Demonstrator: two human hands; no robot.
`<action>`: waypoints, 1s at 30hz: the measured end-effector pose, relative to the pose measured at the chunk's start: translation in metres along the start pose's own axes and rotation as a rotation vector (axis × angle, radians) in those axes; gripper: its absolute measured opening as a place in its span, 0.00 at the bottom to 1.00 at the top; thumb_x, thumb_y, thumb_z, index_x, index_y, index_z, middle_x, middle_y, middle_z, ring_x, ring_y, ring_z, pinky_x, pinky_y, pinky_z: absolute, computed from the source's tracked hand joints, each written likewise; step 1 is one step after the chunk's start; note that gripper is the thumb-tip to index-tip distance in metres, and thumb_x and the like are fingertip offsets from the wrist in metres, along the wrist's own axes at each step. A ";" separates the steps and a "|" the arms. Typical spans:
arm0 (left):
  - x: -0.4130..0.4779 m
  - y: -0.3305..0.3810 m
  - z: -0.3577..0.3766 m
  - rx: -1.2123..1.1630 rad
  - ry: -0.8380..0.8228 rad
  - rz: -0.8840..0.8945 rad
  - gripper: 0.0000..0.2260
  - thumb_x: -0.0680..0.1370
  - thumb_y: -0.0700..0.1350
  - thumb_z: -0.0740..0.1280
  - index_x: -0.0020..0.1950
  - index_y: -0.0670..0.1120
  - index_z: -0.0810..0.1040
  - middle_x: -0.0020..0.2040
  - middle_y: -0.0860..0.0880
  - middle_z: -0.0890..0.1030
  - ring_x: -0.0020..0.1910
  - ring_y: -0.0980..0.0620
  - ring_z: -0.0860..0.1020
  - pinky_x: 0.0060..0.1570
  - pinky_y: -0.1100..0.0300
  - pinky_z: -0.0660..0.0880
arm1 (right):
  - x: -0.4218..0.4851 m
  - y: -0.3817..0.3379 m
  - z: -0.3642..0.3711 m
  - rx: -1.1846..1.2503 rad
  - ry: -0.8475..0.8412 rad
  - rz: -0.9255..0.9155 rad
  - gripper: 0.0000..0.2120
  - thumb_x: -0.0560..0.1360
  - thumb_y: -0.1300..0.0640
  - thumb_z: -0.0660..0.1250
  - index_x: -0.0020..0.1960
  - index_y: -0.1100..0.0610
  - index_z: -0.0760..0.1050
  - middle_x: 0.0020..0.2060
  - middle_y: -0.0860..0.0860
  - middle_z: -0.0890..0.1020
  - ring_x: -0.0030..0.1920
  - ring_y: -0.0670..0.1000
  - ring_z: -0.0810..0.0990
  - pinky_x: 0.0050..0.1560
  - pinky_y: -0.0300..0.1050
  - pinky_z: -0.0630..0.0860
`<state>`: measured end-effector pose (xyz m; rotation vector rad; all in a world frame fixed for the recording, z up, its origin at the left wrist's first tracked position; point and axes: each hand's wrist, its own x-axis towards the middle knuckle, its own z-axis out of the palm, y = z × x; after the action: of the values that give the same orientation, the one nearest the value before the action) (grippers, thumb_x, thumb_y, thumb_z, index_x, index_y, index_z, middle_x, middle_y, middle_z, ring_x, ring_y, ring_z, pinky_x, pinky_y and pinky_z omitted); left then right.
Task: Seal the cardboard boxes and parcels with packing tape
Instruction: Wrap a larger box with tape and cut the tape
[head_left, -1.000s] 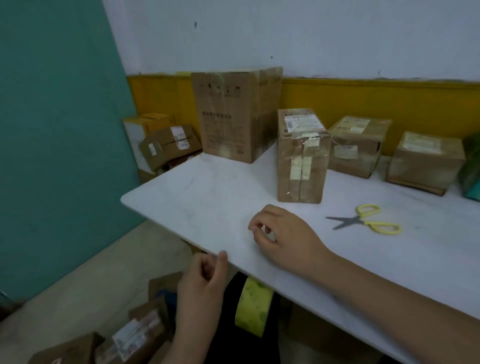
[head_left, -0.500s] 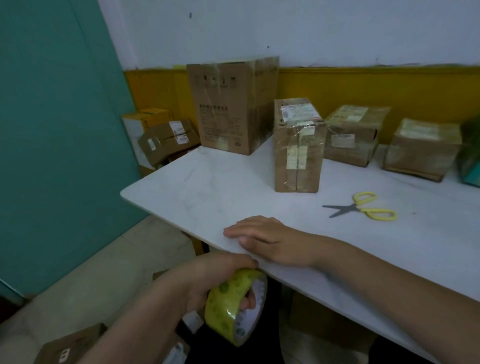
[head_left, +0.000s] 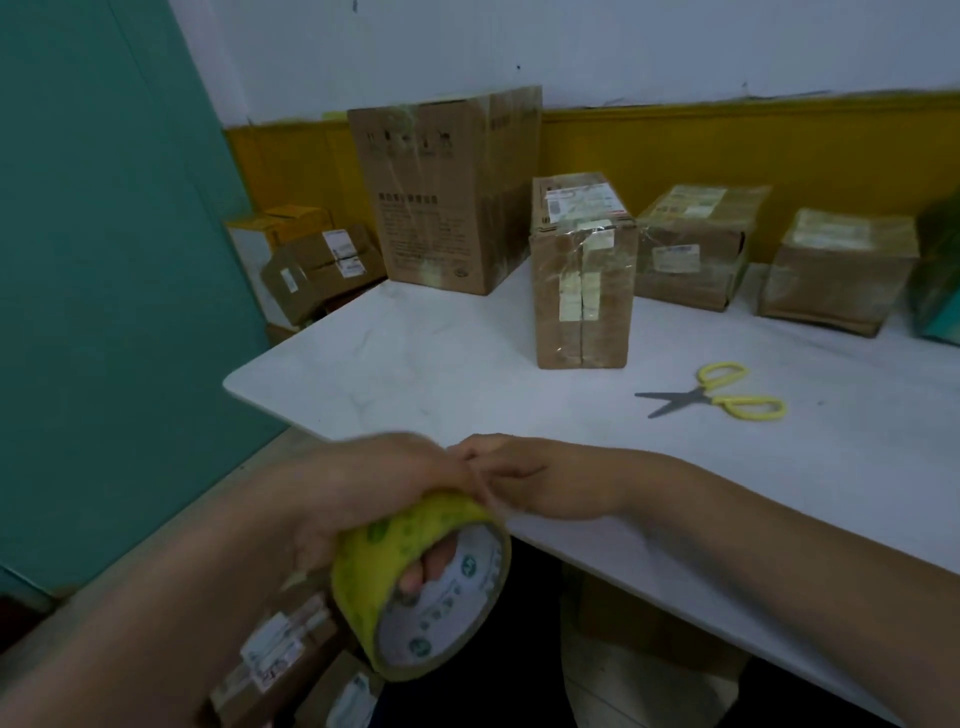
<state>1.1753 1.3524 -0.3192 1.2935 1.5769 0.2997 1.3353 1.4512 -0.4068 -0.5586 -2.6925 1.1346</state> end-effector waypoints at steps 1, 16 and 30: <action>-0.001 0.002 -0.005 0.039 0.026 0.021 0.14 0.81 0.45 0.64 0.56 0.35 0.81 0.25 0.48 0.77 0.20 0.55 0.73 0.22 0.65 0.70 | -0.002 -0.004 -0.004 0.109 0.018 0.024 0.19 0.83 0.52 0.56 0.64 0.63 0.75 0.63 0.57 0.76 0.62 0.48 0.74 0.70 0.43 0.67; 0.046 0.023 -0.015 0.566 0.452 0.409 0.26 0.74 0.63 0.69 0.71 0.64 0.70 0.62 0.63 0.73 0.53 0.63 0.72 0.53 0.68 0.70 | -0.028 0.000 -0.060 0.297 0.658 0.274 0.02 0.76 0.59 0.72 0.44 0.57 0.82 0.34 0.50 0.85 0.33 0.46 0.83 0.36 0.38 0.78; 0.115 0.011 -0.032 0.983 1.025 0.972 0.14 0.73 0.60 0.71 0.35 0.52 0.79 0.31 0.54 0.79 0.28 0.56 0.68 0.35 0.74 0.54 | -0.071 0.031 -0.085 0.183 1.225 0.421 0.07 0.72 0.58 0.75 0.37 0.50 0.83 0.34 0.45 0.86 0.41 0.45 0.85 0.47 0.47 0.81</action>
<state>1.1680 1.4655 -0.3590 3.0002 1.8180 0.9779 1.4337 1.4980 -0.3703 -1.2808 -1.4359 0.6901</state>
